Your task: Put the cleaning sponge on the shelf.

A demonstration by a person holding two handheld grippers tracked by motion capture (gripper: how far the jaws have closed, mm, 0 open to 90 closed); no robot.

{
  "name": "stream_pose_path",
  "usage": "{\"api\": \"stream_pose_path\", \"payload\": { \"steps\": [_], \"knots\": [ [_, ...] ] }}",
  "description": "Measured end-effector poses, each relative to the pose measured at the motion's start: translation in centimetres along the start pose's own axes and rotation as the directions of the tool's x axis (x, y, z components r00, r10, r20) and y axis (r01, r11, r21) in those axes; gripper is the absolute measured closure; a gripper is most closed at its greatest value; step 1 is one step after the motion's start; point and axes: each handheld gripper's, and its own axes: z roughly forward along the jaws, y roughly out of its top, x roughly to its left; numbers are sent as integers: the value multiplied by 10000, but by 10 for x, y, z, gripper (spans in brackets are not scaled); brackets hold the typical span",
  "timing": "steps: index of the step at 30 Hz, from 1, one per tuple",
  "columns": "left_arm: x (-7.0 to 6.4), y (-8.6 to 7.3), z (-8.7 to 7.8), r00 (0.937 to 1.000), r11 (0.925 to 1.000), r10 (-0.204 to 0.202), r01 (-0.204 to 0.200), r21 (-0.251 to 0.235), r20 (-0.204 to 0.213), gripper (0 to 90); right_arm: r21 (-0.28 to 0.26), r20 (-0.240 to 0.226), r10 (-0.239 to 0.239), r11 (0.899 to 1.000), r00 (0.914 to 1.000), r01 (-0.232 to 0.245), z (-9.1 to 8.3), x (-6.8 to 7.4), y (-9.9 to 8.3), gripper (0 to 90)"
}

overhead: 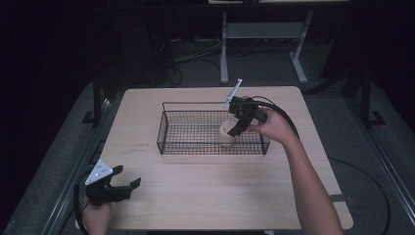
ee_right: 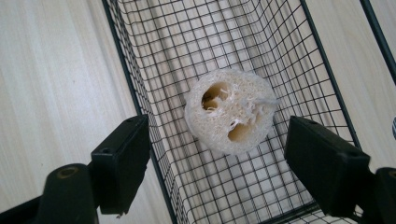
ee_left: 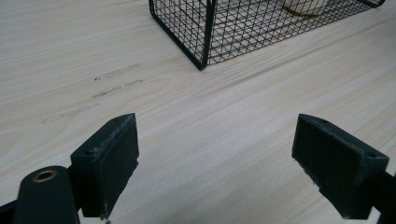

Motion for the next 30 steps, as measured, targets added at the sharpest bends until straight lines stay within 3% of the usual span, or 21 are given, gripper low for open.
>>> {"api": "stream_pose_path", "payload": {
  "steps": [18, 30],
  "knots": [
    [-1, 0, 1, 10000, 10000, -13, 13, 22, 11, 138, 87, 70, -659, 9978, 9978, 659, -14, 22, -2, 221],
    [-1, 0, 2, 10000, 10000, 23, -23, 57, 10, 138, 1, -29, -712, 9975, 9975, 712, -18, 32, -13, 209]
  ]
}}
